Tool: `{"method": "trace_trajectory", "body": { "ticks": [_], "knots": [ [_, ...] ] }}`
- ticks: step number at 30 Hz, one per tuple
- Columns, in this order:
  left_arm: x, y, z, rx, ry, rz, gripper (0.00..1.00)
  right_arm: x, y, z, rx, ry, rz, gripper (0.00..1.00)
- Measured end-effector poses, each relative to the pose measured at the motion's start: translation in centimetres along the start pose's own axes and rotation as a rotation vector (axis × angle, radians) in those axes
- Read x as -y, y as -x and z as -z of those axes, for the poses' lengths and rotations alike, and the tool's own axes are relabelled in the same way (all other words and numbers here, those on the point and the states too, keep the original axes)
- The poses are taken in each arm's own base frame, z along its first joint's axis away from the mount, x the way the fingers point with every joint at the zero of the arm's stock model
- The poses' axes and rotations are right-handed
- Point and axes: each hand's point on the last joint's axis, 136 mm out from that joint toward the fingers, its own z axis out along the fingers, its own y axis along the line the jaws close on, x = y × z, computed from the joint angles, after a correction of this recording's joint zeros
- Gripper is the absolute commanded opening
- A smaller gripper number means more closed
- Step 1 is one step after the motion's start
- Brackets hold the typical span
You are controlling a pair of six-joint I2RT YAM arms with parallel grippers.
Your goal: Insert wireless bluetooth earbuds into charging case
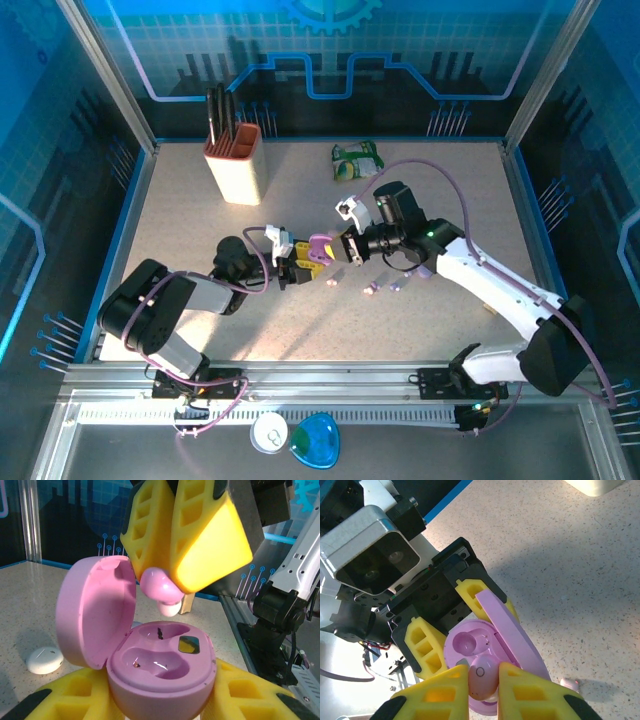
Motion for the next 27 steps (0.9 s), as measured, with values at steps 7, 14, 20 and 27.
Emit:
{"method": "trace_trajectory", "body": {
  "ticks": [7, 14, 20, 27],
  "knots": [
    [-0.40, 0.18, -0.03, 0.007, 0.021, 0.008, 0.27, 0.18, -0.28, -0.41, -0.014, 0.005, -0.001, 0.19],
    [-0.60, 0.36, -0.09, 0.012, 0.032, 0.007, 0.27, 0.20, -0.42, -0.59, -0.020, 0.011, -0.004, 0.21],
    [-0.65, 0.59, -0.04, 0.015, 0.039, 0.006, 0.27, 0.35, -0.48, -0.81, -0.024, 0.010, -0.003, 0.29],
    [-0.97, 0.69, -0.02, 0.019, 0.059, 0.008, 0.27, 0.26, -0.21, -0.48, -0.009, 0.000, 0.006, 0.53]
  ]
}}
